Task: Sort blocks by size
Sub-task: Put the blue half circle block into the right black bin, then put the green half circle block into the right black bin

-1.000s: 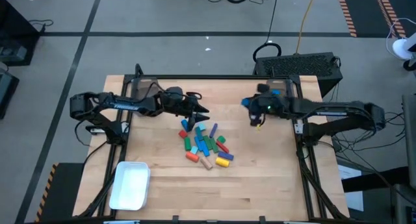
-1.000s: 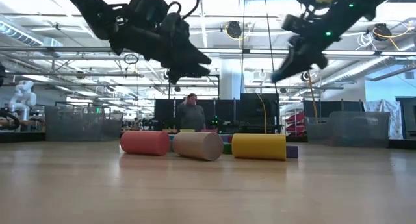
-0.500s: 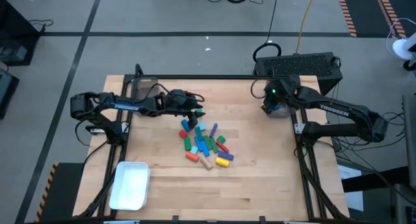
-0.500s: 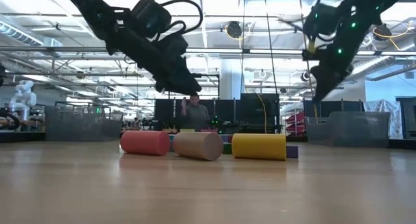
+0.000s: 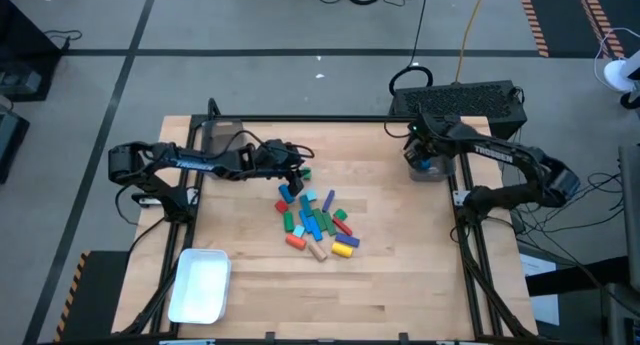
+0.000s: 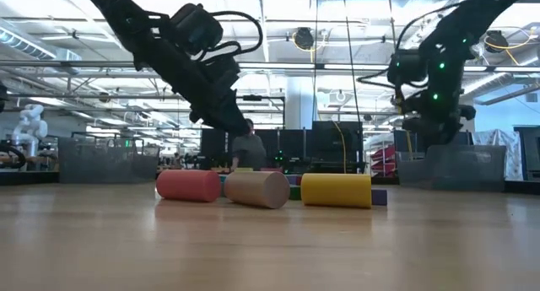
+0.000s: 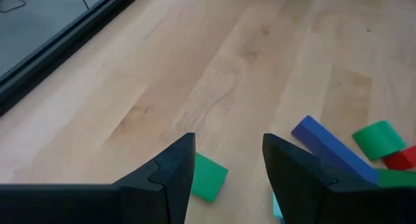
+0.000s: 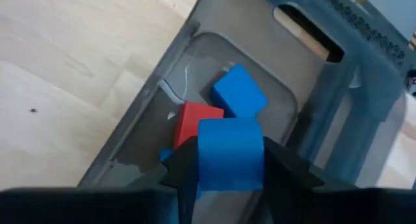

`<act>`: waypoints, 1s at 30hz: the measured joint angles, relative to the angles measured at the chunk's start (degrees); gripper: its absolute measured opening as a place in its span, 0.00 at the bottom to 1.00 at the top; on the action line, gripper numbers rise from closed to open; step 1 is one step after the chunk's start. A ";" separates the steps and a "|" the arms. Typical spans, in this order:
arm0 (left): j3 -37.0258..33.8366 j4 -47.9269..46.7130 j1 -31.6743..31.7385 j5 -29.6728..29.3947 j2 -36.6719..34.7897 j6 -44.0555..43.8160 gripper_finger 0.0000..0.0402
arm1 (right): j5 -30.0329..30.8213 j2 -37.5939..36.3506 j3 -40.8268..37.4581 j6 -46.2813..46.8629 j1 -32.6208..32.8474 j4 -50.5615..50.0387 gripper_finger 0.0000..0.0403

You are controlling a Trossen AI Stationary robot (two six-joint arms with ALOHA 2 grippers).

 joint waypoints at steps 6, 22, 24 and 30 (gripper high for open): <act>-2.65 1.28 0.00 -3.84 0.04 -2.03 0.46 | 0.41 3.50 0.00 -0.44 -1.00 4.10 0.41; -6.59 5.86 -0.32 -4.51 1.55 7.87 0.46 | -3.06 -7.19 0.00 0.02 0.55 8.53 0.52; -6.86 8.11 -0.33 -3.40 3.40 10.65 0.47 | -7.50 -9.98 0.00 0.04 1.23 9.25 0.52; -5.81 15.17 -0.28 -0.92 11.88 12.04 0.59 | -13.36 -16.52 0.00 1.22 4.81 10.12 0.52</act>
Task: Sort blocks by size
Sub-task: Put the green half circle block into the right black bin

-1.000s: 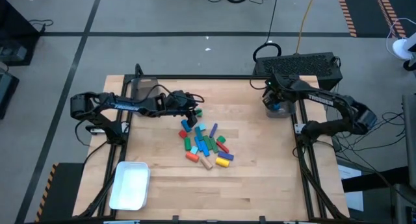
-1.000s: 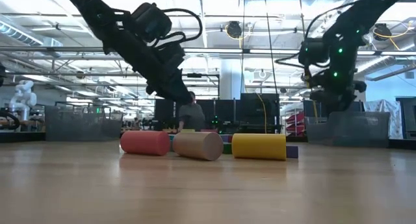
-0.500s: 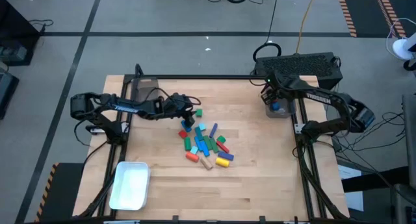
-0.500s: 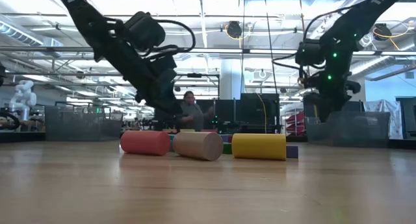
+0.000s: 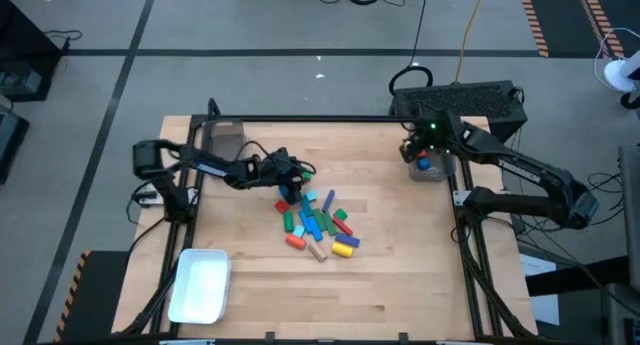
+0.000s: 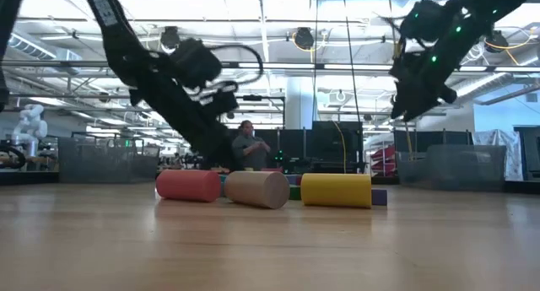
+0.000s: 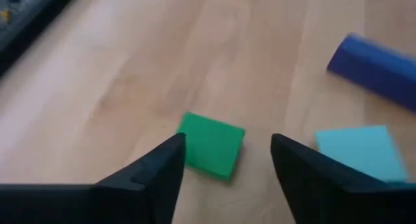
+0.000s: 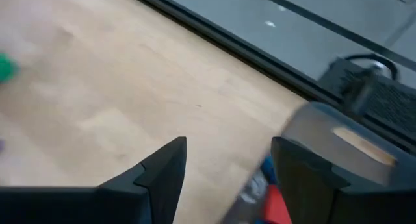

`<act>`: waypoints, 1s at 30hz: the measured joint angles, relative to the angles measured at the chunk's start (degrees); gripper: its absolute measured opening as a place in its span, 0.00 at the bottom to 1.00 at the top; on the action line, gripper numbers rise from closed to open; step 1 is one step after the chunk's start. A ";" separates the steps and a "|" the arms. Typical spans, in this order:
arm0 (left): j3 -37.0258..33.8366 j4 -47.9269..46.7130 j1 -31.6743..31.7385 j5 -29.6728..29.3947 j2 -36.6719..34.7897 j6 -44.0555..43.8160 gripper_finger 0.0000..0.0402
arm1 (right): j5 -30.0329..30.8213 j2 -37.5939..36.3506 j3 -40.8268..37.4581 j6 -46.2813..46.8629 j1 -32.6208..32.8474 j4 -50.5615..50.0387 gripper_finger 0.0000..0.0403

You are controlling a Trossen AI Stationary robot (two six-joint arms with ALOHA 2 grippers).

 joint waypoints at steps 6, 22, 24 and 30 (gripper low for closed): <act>0.96 4.74 0.13 -2.78 6.32 0.31 0.73 | 0.03 -2.72 0.00 0.31 3.36 -0.01 0.52; 1.09 7.25 0.76 0.40 8.49 -0.09 0.54 | 0.08 -2.82 0.00 1.84 8.20 0.39 0.52; 1.07 7.19 0.74 0.66 8.51 -0.10 0.48 | 0.08 -2.82 0.00 1.82 9.03 1.19 0.52; 0.96 8.13 0.76 0.76 8.57 -2.67 0.34 | -0.16 -2.80 0.00 -1.87 13.39 4.32 0.52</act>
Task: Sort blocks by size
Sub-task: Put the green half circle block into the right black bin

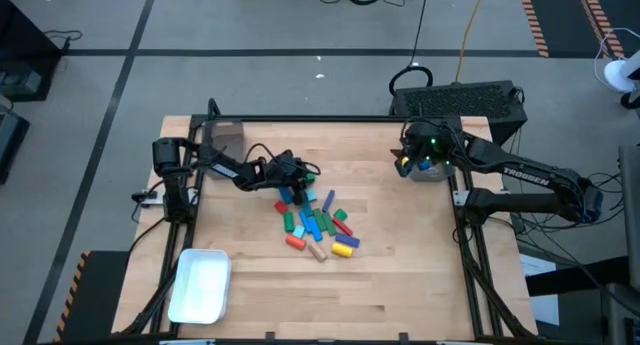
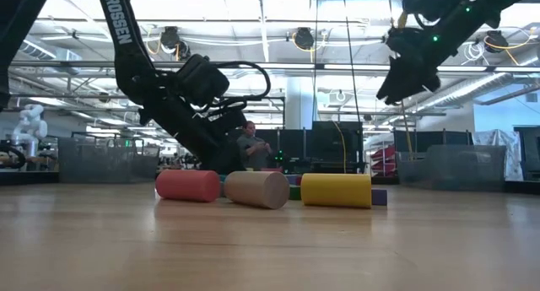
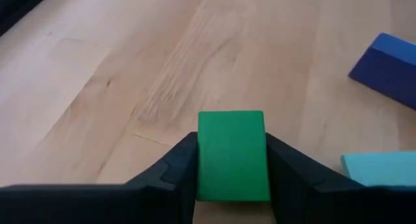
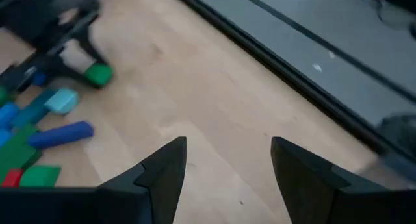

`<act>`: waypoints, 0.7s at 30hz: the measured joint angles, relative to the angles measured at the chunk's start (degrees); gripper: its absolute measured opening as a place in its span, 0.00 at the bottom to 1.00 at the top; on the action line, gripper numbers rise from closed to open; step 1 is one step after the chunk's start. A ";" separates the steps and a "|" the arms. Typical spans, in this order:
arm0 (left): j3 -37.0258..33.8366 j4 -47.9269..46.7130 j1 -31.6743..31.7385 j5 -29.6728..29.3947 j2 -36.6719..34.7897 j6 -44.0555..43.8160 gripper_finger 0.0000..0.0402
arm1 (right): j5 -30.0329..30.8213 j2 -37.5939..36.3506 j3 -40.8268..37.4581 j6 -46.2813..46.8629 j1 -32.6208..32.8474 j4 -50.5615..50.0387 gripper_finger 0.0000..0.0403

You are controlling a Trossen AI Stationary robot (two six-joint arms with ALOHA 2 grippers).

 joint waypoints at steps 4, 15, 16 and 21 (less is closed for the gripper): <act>0.33 1.48 0.12 1.62 0.23 -1.70 0.34 | -0.11 0.88 0.00 -6.00 4.15 2.01 0.52; 7.49 0.55 0.07 14.97 0.29 -7.57 0.34 | -9.01 11.62 0.00 -23.80 14.25 11.92 0.52; 8.24 0.59 0.05 16.54 0.25 -8.01 0.34 | -9.00 12.82 0.00 -25.90 14.95 12.82 0.52; 11.63 -0.77 0.05 24.66 0.20 -11.12 0.34 | -8.74 18.20 0.00 -36.72 17.88 17.81 0.52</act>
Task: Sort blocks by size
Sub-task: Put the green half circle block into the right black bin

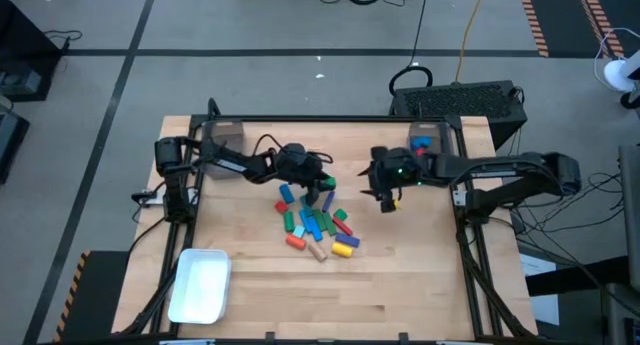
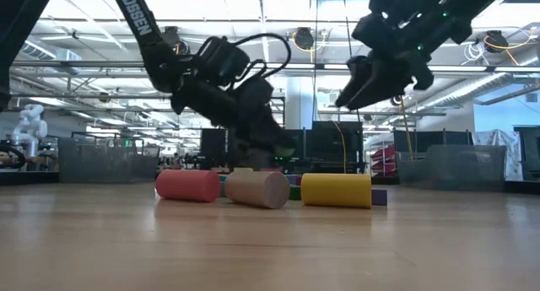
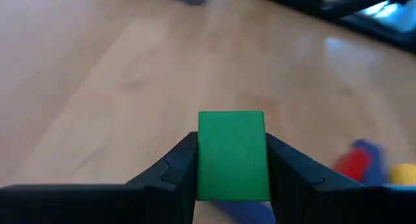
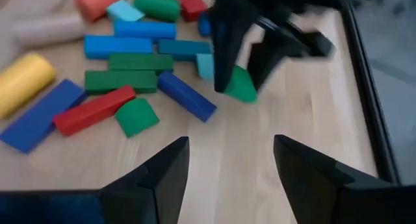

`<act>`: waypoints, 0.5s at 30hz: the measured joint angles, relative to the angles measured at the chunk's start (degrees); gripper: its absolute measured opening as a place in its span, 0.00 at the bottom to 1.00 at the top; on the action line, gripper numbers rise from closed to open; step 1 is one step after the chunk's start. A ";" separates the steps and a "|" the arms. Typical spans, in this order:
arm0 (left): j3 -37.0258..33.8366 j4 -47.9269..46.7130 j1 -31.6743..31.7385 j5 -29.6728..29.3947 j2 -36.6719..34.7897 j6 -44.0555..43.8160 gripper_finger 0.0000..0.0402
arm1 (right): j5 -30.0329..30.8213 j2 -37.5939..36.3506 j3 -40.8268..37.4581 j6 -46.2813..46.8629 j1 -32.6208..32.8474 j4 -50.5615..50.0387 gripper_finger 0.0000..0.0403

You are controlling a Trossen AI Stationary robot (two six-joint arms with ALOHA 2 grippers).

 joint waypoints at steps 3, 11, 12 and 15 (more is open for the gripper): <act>1.93 -1.10 0.00 4.06 -0.02 -1.82 0.34 | 0.00 2.45 0.00 -5.79 1.44 3.07 0.52; 5.18 -1.18 -0.24 10.21 -0.11 -5.79 0.34 | 0.02 8.05 0.00 -13.50 3.92 13.11 0.52; 5.51 -1.16 -0.36 10.76 -0.11 -5.78 0.34 | 0.04 8.61 0.00 -14.15 4.12 14.29 0.52; 6.17 -0.99 -0.87 11.63 -0.11 -5.82 0.34 | 0.47 9.92 0.00 -15.91 4.48 16.24 0.52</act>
